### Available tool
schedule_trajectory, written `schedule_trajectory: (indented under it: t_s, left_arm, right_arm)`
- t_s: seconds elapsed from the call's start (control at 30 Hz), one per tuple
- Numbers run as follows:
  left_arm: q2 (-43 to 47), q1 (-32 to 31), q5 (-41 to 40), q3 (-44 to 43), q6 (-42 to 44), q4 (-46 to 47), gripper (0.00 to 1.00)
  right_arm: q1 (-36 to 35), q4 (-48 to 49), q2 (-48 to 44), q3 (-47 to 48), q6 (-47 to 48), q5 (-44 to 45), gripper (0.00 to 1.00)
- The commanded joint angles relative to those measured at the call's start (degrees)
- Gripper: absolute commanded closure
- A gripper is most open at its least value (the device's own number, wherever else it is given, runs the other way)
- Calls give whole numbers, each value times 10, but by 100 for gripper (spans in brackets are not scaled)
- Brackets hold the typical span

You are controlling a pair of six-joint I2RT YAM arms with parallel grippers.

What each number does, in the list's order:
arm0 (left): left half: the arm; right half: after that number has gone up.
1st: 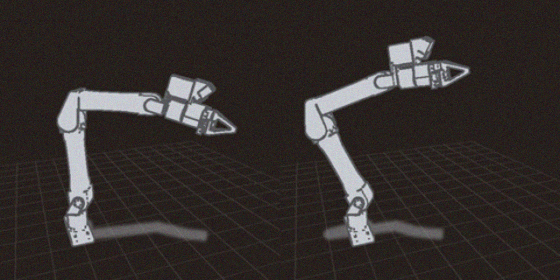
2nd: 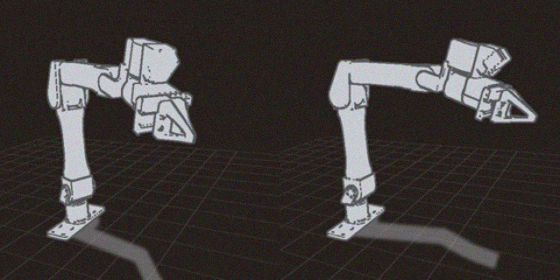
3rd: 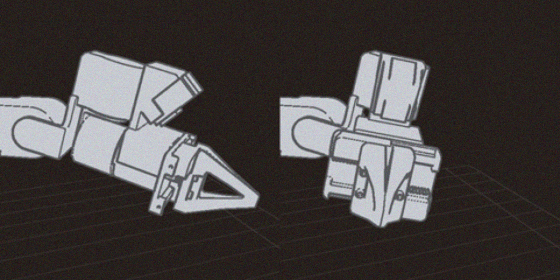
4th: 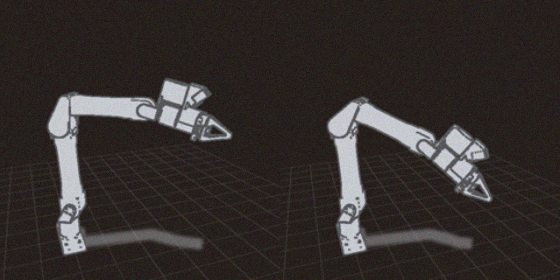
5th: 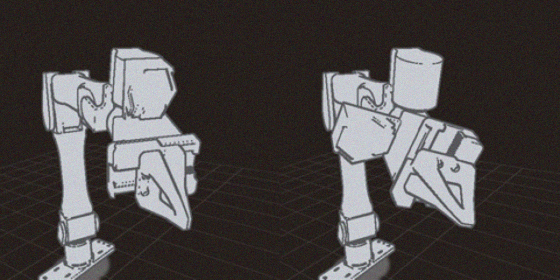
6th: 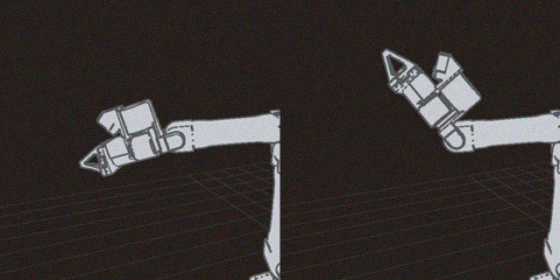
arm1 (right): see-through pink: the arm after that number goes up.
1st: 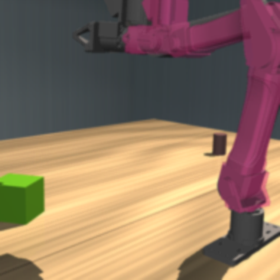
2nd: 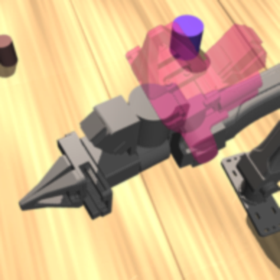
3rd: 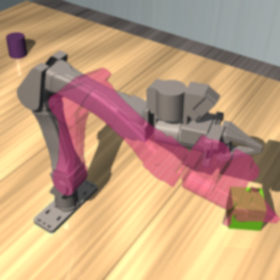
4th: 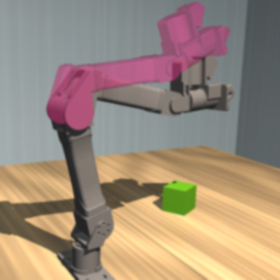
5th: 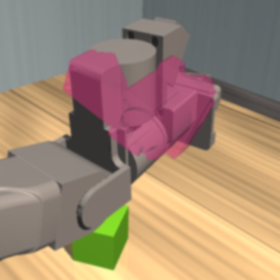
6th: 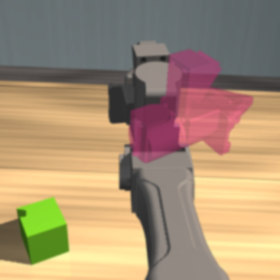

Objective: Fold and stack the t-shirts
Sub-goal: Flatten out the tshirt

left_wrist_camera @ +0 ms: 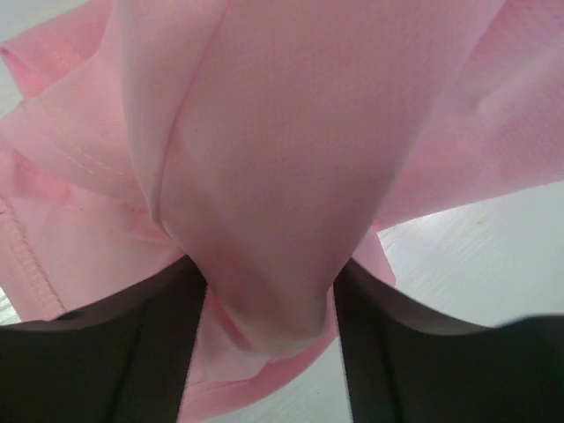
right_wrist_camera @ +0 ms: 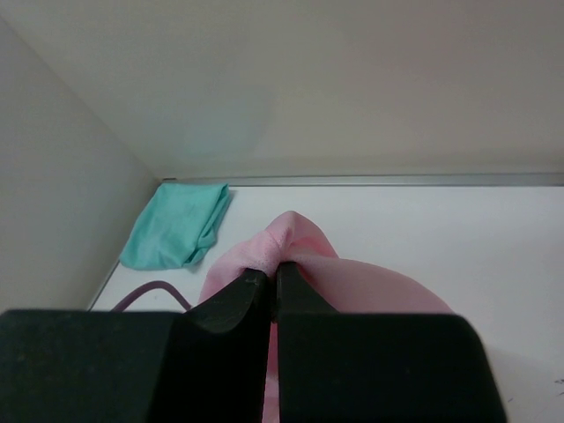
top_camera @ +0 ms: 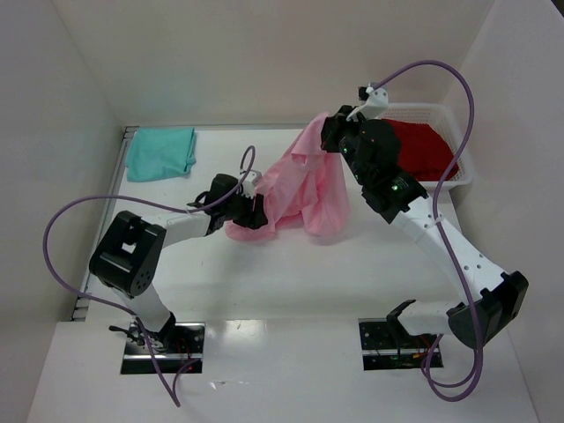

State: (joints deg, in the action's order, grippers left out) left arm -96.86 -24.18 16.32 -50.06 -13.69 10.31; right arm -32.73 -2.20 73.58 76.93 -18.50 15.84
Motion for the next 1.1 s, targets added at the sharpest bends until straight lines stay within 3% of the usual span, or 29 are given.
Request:
schedule_trajectory:
  t_s: [0.0,0.1,0.27,0.33,0.4,0.5,0.6,0.7,0.73,0.83,0.9,1.07]
  left_arm:
    - [9,1,1,-21,14,10,45]
    - [25,1,-28,-26,3,-2,64]
    - [69,1,-104,-26,-19,-33,77]
    - [98,1,-126,-39,-25,-49,77]
    - [210,1,-195,-51,-35,-83,72]
    - [270,12,-230,-51,-51,-76,72]
    - [293,17,-272,-74,-51,-93,97]
    - [301,22,-270,-80,-46,-105,100]
    - [293,29,-223,-80,-35,-110,78]
    - [259,34,-154,-71,-20,-116,37]
    - [241,34,-114,-55,-10,-92,25]
    - [161,34,-86,-24,2,-64,20]
  right_arm:
    - [2,23,-16,19,9,11,95]
    - [2,28,-16,19,9,11,95]
    - [7,33,-11,14,9,23,95]
    - [7,33,-11,14,14,23,95]
    - [20,33,-5,14,15,23,94]
    - [25,39,-5,14,3,17,94]
    - [25,39,-5,14,3,12,94]
    - [30,39,-12,14,3,7,94]
    - [30,39,-12,9,3,7,94]
    - [30,39,-18,-3,3,7,94]
    - [30,39,-18,-3,3,7,94]
    - [30,39,-13,-13,3,7,93]
